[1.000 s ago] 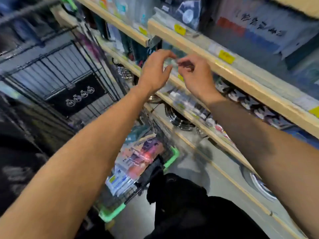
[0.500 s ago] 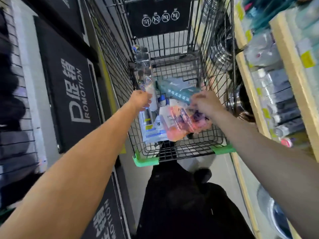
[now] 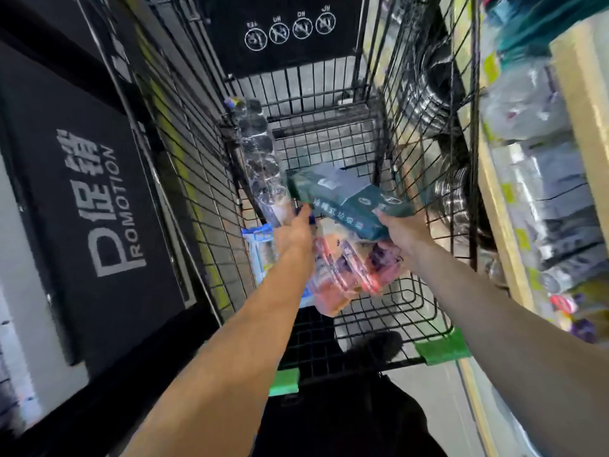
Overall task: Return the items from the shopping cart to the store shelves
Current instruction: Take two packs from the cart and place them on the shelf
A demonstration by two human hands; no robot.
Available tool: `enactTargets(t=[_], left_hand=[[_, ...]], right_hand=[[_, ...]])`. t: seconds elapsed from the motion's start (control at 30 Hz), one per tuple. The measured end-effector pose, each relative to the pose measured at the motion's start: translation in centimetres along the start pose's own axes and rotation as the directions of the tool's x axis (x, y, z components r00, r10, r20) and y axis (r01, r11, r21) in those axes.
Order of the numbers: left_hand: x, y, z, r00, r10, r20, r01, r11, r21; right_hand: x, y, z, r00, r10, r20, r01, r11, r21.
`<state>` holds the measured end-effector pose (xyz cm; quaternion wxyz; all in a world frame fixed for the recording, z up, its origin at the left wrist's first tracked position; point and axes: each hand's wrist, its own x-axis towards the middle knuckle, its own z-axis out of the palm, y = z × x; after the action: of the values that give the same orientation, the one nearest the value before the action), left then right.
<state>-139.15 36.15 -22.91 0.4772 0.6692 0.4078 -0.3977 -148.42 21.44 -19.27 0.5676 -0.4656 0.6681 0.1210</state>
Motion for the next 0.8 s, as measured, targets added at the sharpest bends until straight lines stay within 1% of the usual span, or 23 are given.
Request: enactTargets(t=[0.03, 0.07, 0.1, 0.13, 0.17, 0.2, 0.23, 0.27, 0.3, 0.37, 0.43, 0.47, 0.57, 0.7, 0.8], left_hand=[[0.9, -0.4, 0.1, 0.997, -0.023, -0.069, 0.023, 1.000, -0.002], [1.0, -0.5, -0.2, 0.987, -0.064, -0.150, 0.059, 0.997, -0.040], [0.9, -0.2, -0.2, 0.967, -0.082, -0.241, 0.065, 0.995, -0.074], [0.5, 0.2, -0.4, 0.938, -0.072, -0.338, 0.056, 0.997, -0.058], [0.6, 0.7, -0.5, 0.907, -0.006, -0.422, 0.009, 1.000, 0.005], [0.5, 1.1, -0.6, 0.877, 0.106, -0.469, -0.079, 0.994, 0.075], [0.9, 1.3, -0.5, 0.861, 0.197, -0.470, -0.174, 0.980, 0.093], [1.1, 1.6, -0.5, 0.858, 0.261, -0.442, -0.247, 0.965, 0.090], [1.3, 1.9, -0.7, 0.865, 0.270, -0.423, -0.281, 0.959, 0.037], [1.5, 2.6, -1.1, 0.874, 0.228, -0.428, -0.276, 0.960, -0.053], [1.5, 3.0, -1.7, 0.869, 0.213, -0.447, -0.280, 0.956, -0.087], [1.2, 3.2, -2.0, 0.876, 0.204, -0.436, -0.282, 0.952, -0.121], [0.7, 3.4, -2.9, 0.894, 0.194, -0.403, -0.298, 0.931, -0.212], [-1.4, 3.6, -3.7, 0.881, 0.263, -0.392, -0.370, 0.900, -0.228], [-3.0, 3.6, -4.0, 0.853, 0.355, -0.382, -0.448, 0.873, -0.190]], right_hand=[[0.3, -0.1, 0.3, 0.999, 0.032, 0.006, -0.032, 0.999, 0.030], [0.3, -0.3, 0.5, 0.999, 0.054, -0.001, -0.053, 0.997, 0.053], [0.4, -0.5, 0.7, 0.997, 0.076, -0.009, -0.075, 0.995, 0.071], [0.6, -0.7, 0.7, 0.995, 0.101, -0.025, -0.099, 0.991, 0.087], [0.9, -0.9, 0.7, 0.991, 0.127, -0.040, -0.123, 0.988, 0.098], [1.1, -1.1, 0.7, 0.988, 0.144, -0.055, -0.138, 0.985, 0.099], [1.5, -1.2, 0.6, 0.985, 0.161, -0.064, -0.155, 0.983, 0.094], [1.8, -1.3, 0.7, 0.983, 0.172, -0.065, -0.165, 0.982, 0.093], [1.9, -1.4, 0.7, 0.982, 0.184, -0.049, -0.179, 0.980, 0.089], [1.9, -1.6, 0.8, 0.977, 0.211, -0.014, -0.208, 0.972, 0.108], [1.7, -1.6, 0.7, 0.977, 0.211, -0.001, -0.208, 0.966, 0.155], [1.6, -1.6, 0.6, 0.979, 0.202, -0.001, -0.199, 0.963, 0.181], [0.2, -1.1, 0.4, 0.988, 0.151, -0.015, -0.143, 0.958, 0.247], [-2.4, -0.1, 0.5, 0.999, 0.029, -0.041, -0.018, 0.969, 0.247], [-4.7, 0.2, -0.4, 0.994, -0.097, -0.043, 0.105, 0.960, 0.260]])
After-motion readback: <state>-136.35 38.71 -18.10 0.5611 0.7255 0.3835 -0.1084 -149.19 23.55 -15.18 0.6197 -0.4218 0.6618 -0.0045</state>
